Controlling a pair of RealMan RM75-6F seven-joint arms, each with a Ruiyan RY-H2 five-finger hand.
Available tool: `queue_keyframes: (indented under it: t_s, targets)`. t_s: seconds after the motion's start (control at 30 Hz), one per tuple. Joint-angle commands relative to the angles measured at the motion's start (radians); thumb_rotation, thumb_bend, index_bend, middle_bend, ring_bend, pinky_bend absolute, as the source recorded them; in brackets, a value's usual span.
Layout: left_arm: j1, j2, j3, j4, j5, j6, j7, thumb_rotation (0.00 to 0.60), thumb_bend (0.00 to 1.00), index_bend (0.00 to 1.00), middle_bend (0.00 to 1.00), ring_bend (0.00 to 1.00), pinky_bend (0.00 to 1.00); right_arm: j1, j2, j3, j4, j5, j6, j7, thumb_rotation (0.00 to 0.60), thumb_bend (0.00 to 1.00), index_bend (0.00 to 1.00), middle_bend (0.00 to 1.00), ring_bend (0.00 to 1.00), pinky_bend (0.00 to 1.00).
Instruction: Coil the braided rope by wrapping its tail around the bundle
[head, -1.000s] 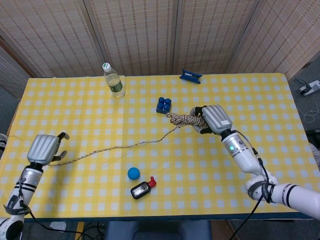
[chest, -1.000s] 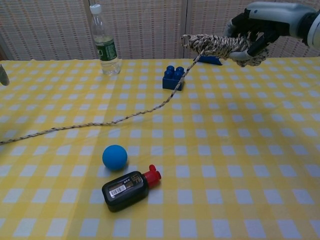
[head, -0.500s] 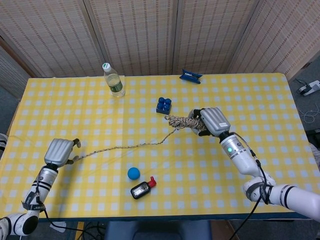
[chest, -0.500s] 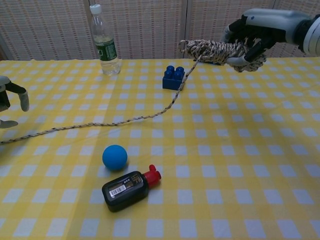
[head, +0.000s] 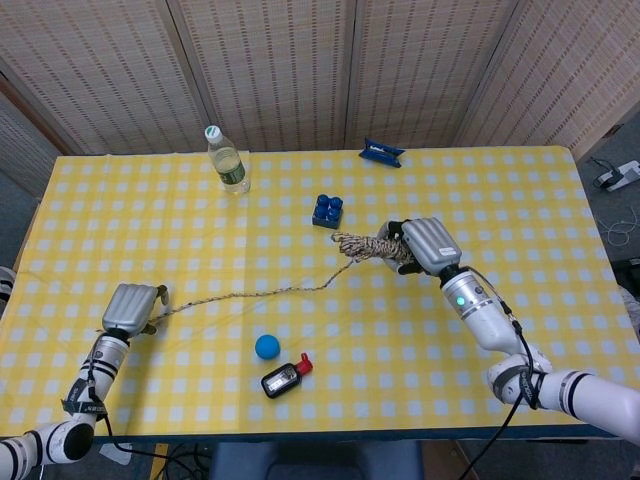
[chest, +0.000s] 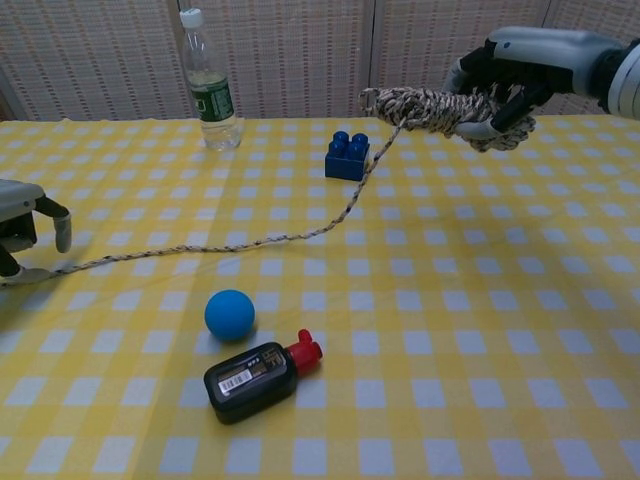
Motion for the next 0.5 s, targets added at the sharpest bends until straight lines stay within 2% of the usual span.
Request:
queue_keyframes:
  t_s: [0.03,0.5]
  targets:
    - [-0.008,-0.010,0.003,0.008,-0.014,-0.009,0.003,0.600,0.28,0.58,0.94,0.91,0.97,-0.001,0.000,0.000,0.001,-0.002,-0.001,0.000,0.600,0.49,0.66,0.61,0.46,0.49]
    - [-0.031,-0.045,0.009,0.050,-0.061,-0.016,0.006,0.600,0.29,0.62,0.94,0.91,0.97,-0.009,-0.001,0.000,0.007,0.001,-0.006,0.004,0.600,0.49,0.66,0.61,0.46,0.49]
